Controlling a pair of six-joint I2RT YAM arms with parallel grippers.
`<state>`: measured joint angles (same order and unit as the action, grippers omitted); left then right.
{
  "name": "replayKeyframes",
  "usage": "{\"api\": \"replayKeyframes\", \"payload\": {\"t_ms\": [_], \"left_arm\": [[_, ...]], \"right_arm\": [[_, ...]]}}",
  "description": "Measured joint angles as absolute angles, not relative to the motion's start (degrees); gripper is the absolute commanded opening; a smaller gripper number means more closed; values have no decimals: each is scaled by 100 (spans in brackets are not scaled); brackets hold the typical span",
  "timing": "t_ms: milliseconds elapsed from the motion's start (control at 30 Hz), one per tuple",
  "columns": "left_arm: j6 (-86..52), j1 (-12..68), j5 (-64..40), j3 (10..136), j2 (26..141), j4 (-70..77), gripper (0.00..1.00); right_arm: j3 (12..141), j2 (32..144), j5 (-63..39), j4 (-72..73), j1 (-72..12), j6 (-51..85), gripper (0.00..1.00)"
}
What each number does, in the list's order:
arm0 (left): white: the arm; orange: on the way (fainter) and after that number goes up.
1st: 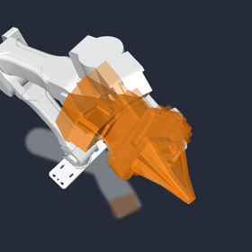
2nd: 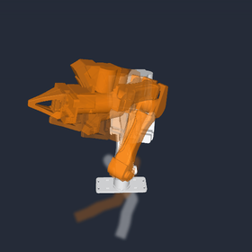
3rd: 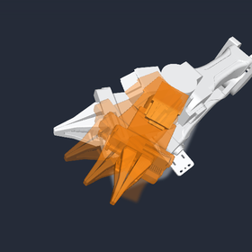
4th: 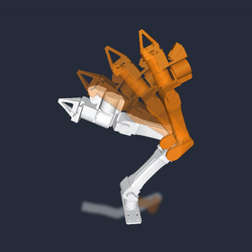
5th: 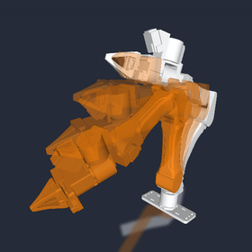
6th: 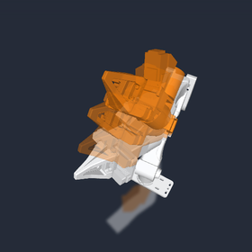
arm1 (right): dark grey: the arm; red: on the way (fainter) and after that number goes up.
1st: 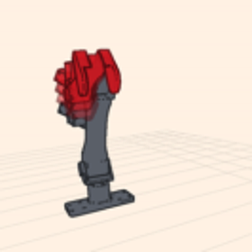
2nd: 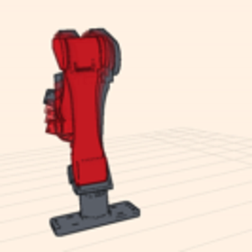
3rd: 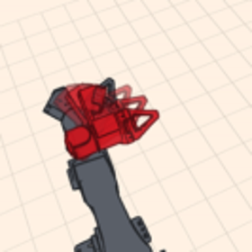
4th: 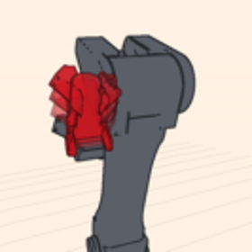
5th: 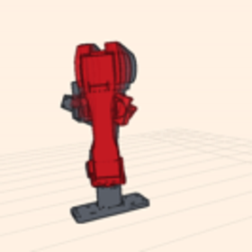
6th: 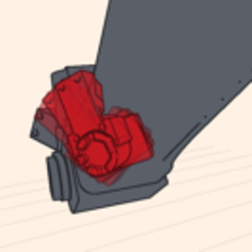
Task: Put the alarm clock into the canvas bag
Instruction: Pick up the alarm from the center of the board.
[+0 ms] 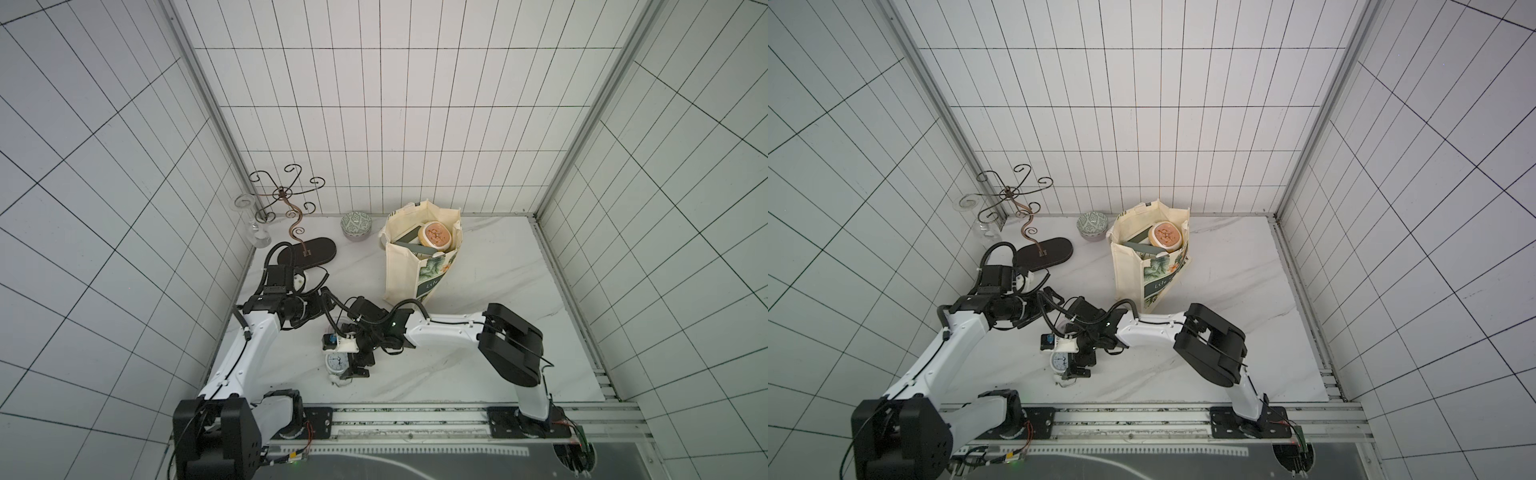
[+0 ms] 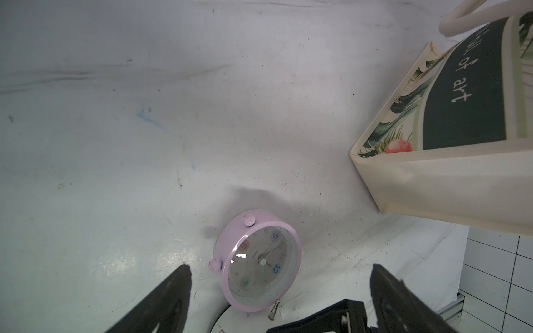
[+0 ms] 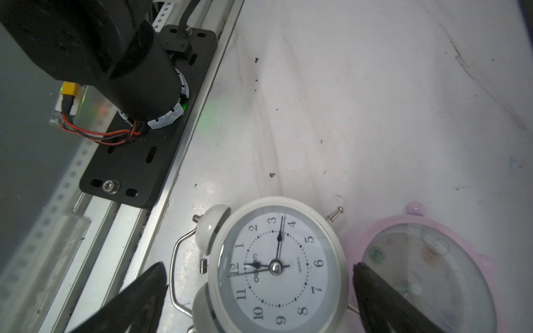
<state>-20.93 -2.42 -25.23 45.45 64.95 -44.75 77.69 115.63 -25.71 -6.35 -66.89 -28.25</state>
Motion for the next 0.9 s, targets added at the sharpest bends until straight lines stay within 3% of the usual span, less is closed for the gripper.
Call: {"api": "replayKeyframes", "payload": {"t_ms": [167, 467, 667, 900], "left_arm": [[-2093, -242, -2523, 4539, 6495, -4471, 95], [-2093, -242, -2523, 4534, 6493, -4466, 95], [-2091, -242, -2523, 4517, 6490, -4462, 95], [-2091, -242, -2523, 4515, 6488, -4462, 95]], "right_arm": [[7839, 11692, -2349, -600, -6744, -2836, 98], [7839, 11705, -2220, -412, -6783, -2853, 77], [7839, 11708, -2224, -419, -6781, -2880, 86], [7839, 11813, -2204, -427, -6781, -2932, 79]]}}
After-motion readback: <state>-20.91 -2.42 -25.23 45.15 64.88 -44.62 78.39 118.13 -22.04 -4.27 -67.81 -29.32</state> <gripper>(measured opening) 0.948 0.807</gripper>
